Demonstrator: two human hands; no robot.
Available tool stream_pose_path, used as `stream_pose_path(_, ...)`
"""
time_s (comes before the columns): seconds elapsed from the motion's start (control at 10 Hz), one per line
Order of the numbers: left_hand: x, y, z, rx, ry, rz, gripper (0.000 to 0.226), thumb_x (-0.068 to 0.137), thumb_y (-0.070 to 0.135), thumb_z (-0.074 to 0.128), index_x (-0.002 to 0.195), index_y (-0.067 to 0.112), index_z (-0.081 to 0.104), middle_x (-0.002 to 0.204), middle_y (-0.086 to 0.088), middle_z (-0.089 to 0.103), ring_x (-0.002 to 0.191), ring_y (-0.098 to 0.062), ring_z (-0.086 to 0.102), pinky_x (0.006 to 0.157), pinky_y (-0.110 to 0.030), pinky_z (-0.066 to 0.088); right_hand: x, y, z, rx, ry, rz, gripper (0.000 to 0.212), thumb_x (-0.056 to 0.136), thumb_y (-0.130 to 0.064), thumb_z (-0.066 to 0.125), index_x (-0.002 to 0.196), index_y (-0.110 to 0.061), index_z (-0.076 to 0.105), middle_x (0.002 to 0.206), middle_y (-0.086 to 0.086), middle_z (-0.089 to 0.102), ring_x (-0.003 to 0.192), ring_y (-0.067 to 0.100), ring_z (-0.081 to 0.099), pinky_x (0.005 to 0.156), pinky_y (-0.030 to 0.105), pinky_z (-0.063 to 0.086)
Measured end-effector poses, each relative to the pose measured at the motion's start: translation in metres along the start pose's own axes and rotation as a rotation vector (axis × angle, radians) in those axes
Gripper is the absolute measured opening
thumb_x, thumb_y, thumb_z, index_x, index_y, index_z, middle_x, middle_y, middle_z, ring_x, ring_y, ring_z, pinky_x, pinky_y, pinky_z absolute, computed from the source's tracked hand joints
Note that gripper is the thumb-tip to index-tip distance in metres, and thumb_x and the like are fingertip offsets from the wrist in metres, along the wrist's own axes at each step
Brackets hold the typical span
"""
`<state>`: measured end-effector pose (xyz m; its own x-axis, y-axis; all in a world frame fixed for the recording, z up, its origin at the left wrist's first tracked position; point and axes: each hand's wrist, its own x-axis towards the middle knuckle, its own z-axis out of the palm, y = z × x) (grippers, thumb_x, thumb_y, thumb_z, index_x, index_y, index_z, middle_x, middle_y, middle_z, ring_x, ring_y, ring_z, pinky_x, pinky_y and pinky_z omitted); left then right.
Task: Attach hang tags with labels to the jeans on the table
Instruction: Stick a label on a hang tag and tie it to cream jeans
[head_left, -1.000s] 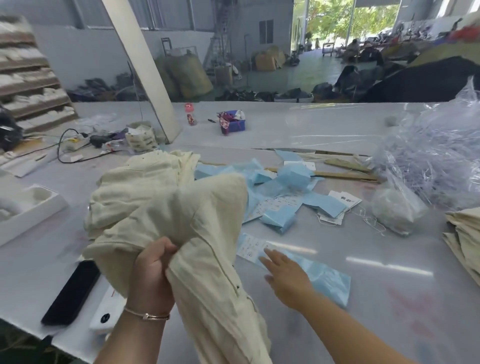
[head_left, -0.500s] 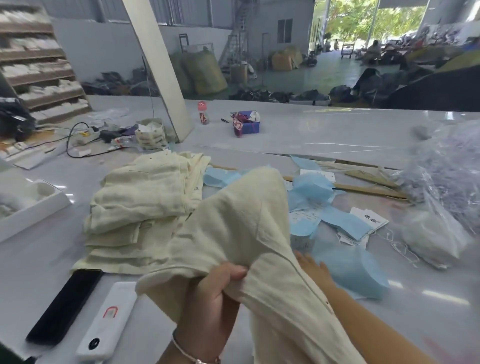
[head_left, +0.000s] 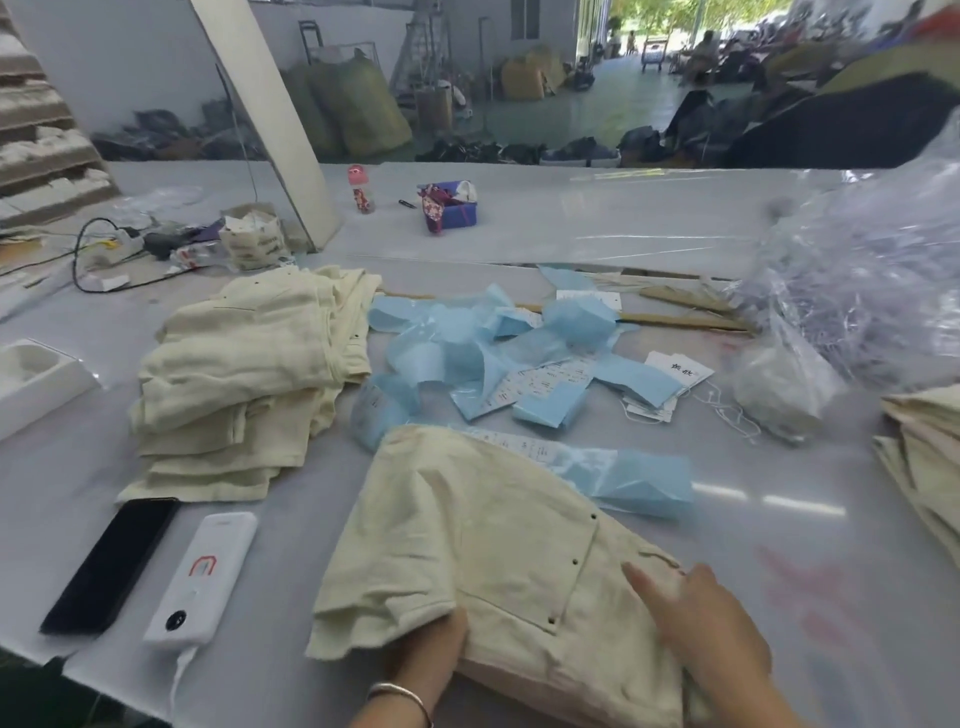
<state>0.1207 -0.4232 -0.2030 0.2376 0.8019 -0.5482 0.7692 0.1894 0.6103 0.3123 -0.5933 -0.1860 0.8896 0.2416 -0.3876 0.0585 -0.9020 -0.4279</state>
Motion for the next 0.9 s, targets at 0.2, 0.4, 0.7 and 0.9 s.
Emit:
stream_pose_path(0.2, -0.004, 0.010, -0.008, -0.168, -0.097, 0.047, 0.012, 0.095, 0.019, 0.051, 0.087, 0.015, 0.059, 0.098, -0.009, 0.057, 0.084, -0.024, 0.054, 0.094, -0.040, 0.046, -0.025, 0.008, 0.011, 0.381, -0.047, -0.190, 0.084, 0.067, -0.022, 0.083, 0.136, -0.022, 0.036, 0.126, 0.000, 0.055, 0.109, 0.024, 0.057, 0.085, 0.031, 0.044)
stream_pose_path(0.4, -0.025, -0.008, -0.002, -0.311, -0.437, -0.155, 0.068, 0.096, 0.055, 0.043, 0.064, 0.000, 0.066, 0.060, -0.018, 0.067, 0.046, -0.026, 0.064, 0.040, -0.019, 0.043, -0.035, 0.012, -0.031, 0.136, 0.502, -0.405, 0.073, 0.066, -0.017, 0.083, 0.132, -0.016, 0.052, 0.084, 0.011, 0.070, 0.076, 0.038, 0.065, 0.064, 0.039, 0.047)
stream_pose_path(0.7, -0.058, 0.045, 0.044, -0.183, -0.591, 0.399, 0.016, 0.094, 0.017, 0.062, 0.080, 0.010, 0.068, 0.074, -0.007, 0.070, 0.059, -0.013, 0.067, 0.048, -0.020, 0.048, -0.052, 0.030, 0.002, 0.137, 0.248, -0.549, 0.035, 0.082, -0.008, 0.064, 0.114, -0.020, 0.071, 0.115, 0.001, 0.067, 0.110, 0.024, 0.059, 0.094, 0.035, 0.041)
stream_pose_path(0.9, -0.056, 0.087, 0.087, -0.254, -0.573, 0.462, 0.020, 0.087, 0.010, 0.070, 0.106, 0.007, 0.063, 0.081, -0.009, 0.070, 0.060, -0.015, 0.066, 0.058, -0.024, 0.056, -0.059, 0.033, -0.003, 0.556, 0.081, -0.533, 0.034, 0.073, 0.005, 0.045, 0.089, -0.019, 0.062, 0.090, 0.000, 0.067, 0.089, 0.010, 0.061, 0.084, 0.025, 0.047)
